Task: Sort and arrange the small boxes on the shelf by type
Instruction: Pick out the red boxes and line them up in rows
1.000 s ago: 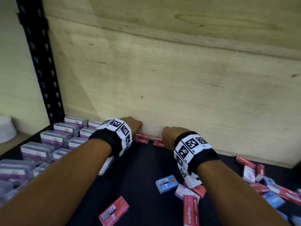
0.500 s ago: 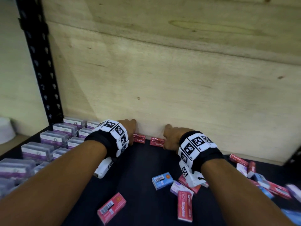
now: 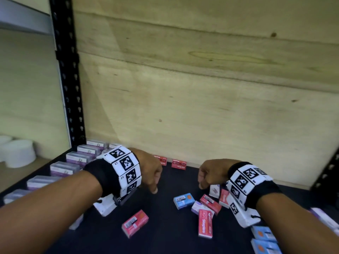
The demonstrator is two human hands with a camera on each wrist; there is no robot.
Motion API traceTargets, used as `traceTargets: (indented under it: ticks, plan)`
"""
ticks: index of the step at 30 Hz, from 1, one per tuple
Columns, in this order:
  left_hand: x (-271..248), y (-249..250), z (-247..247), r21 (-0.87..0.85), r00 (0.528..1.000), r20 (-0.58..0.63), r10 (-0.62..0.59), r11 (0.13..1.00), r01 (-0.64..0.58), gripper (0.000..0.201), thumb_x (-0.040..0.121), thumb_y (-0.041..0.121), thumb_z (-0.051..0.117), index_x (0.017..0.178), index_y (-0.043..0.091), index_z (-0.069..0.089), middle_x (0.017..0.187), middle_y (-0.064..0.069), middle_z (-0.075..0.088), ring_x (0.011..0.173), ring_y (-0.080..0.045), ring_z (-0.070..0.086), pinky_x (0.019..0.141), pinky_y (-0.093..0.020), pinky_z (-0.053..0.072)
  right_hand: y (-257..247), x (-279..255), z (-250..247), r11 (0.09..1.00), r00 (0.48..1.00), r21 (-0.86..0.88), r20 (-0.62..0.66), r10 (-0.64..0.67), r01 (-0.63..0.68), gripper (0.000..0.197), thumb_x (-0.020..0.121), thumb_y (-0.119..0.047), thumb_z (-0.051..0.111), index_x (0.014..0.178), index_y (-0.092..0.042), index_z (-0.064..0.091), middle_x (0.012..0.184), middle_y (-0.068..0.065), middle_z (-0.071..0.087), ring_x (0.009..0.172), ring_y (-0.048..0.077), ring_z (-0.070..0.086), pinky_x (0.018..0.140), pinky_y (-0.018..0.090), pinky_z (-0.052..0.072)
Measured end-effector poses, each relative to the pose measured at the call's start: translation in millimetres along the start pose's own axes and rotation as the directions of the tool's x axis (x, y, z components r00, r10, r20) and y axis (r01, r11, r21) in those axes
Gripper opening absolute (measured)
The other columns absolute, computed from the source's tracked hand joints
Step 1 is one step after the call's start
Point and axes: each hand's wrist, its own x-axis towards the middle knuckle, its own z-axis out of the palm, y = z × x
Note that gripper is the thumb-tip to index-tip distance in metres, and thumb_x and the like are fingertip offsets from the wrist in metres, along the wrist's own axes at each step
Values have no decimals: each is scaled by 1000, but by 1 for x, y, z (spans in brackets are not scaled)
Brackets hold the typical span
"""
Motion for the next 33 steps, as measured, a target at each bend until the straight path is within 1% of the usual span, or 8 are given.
traceTargets:
  ticks: [4, 9, 13, 16, 18, 21, 27, 33]
  plan:
    - [-19, 3, 8, -12, 999, 51, -7, 1000, 8, 36, 84, 37, 74, 110, 14, 66, 62, 12, 58, 59, -3, 54, 67, -23, 47, 6, -16, 6, 1000, 998, -17, 66, 17, -16, 13, 85, -33, 74, 94, -23, 73, 86, -9, 68, 83, 11, 61, 86, 31, 51]
    - [-34, -1, 19, -37, 993, 113, -30, 999, 34, 33, 79, 39, 78, 100, 18, 66, 46, 14, 55, 45, -1, 50, 56, -20, 44, 7, -35, 19, 998, 997, -12, 46, 57, -57, 28, 85, -29, 74, 111, -19, 70, 75, -11, 63, 62, 4, 55, 61, 20, 46]
    - [-43, -5, 42, 33, 999, 31, -23, 999, 22, 27, 78, 41, 79, 97, 27, 66, 66, 13, 59, 61, -1, 56, 65, -21, 51, 9, -46, 25, 997, 996, 22, 47, 79, -80, 33, 85, -25, 76, 115, -23, 63, 64, -9, 60, 53, 7, 54, 57, 21, 46]
    - [-49, -2, 50, -77, 987, 152, -47, 995, 60, 41, 78, 41, 79, 104, 11, 65, 45, 11, 53, 37, 0, 46, 40, -11, 38, 7, -52, 29, 997, 995, -11, 55, 79, -79, 37, 87, -23, 74, 122, -20, 63, 63, -8, 60, 50, 5, 53, 53, 18, 44]
    - [-53, 0, 51, -97, 981, 183, -59, 992, 77, 45, 77, 41, 79, 105, 11, 62, 39, 11, 50, 31, -1, 42, 34, -9, 32, 8, -51, 32, 997, 995, -25, 54, 78, -77, 37, 85, -25, 74, 121, -21, 64, 67, -7, 64, 52, 5, 54, 55, 18, 46]
    - [-53, 2, 56, -10, 991, 114, -65, 998, 66, 51, 70, 47, 82, 103, 11, 65, 47, 12, 54, 43, -2, 50, 49, -16, 42, 10, -47, 36, 997, 995, -32, 67, 77, -75, 42, 81, -30, 78, 121, -22, 65, 83, -2, 69, 65, 9, 60, 68, 23, 50]
    - [-49, 5, 57, 13, 998, -63, -22, 1000, 23, 35, 74, 40, 80, 102, 23, 68, 94, 8, 70, 83, -11, 64, 75, -29, 54, 12, -43, 39, 996, 996, -21, 30, 86, -85, 26, 86, -18, 70, 111, -18, 70, 85, 1, 74, 58, 4, 60, 66, 21, 51]
    - [-42, 0, 47, -4, 991, -132, 15, 1000, -16, 21, 87, 31, 69, 107, 23, 68, 102, 9, 69, 90, -10, 63, 79, -25, 50, 14, -41, 31, 995, 996, 40, 13, 87, -87, 21, 92, -3, 55, 106, -9, 69, 94, 4, 75, 63, 9, 63, 83, 30, 57]
